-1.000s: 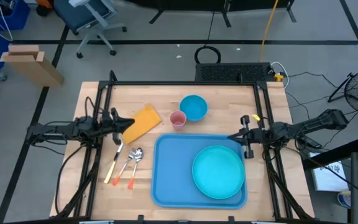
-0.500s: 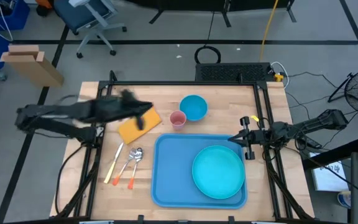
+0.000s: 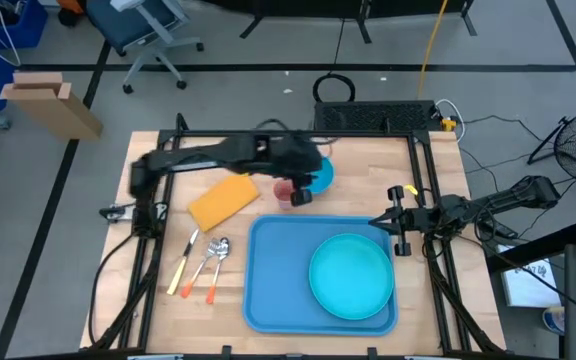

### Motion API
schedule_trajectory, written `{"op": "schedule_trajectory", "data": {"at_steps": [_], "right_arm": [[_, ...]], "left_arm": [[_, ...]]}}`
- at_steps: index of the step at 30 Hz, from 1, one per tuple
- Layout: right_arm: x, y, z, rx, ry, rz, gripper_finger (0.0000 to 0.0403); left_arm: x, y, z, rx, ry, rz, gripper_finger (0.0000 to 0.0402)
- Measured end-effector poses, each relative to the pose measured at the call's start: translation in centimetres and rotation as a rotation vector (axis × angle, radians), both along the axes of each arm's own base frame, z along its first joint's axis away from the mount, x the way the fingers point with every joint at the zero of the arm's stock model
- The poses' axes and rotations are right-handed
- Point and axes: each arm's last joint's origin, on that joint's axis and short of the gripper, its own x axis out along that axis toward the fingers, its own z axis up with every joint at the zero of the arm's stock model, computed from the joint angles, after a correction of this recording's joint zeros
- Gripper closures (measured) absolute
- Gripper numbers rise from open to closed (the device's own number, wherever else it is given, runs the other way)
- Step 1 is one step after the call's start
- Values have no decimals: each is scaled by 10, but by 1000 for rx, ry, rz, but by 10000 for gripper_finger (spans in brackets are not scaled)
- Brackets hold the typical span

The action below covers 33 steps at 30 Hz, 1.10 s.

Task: Set up tray
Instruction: Put the blue bowl on the plate

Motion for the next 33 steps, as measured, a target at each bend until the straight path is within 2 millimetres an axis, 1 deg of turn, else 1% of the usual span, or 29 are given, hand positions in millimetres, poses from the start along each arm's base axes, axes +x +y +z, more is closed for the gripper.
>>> {"op": "schedule_trajectory", "data": {"at_steps": [3, 7, 9, 12, 15, 20, 26, 30, 33], "right_arm": [[0, 0, 0, -4, 4, -1, 403], [0, 0, 0, 4, -5, 0, 403], [0, 0, 1, 18, -9, 2, 403], [0, 0, 1, 18, -6, 2, 403], [0, 0, 0, 14, 0, 2, 403], [0, 0, -1, 13, 7, 1, 403], [0, 0, -1, 12, 7, 0, 403], [0, 0, 0, 5, 6, -1, 403], [0, 0, 0, 1, 5, -2, 403]], "left_arm": [[17, 7, -28, 5, 96, -17, 186], [31, 18, -59, 5, 170, -22, 91], [37, 24, -74, -1, 197, -19, 55], [46, 29, -93, -17, 208, -34, 23], [53, 31, -106, -18, 208, -43, 16], [61, 33, -125, -21, 220, -41, 30], [62, 43, -130, -51, 208, 36, 48], [62, 49, -137, -88, 217, 75, 57], [63, 50, -144, -89, 234, 91, 65]]}}
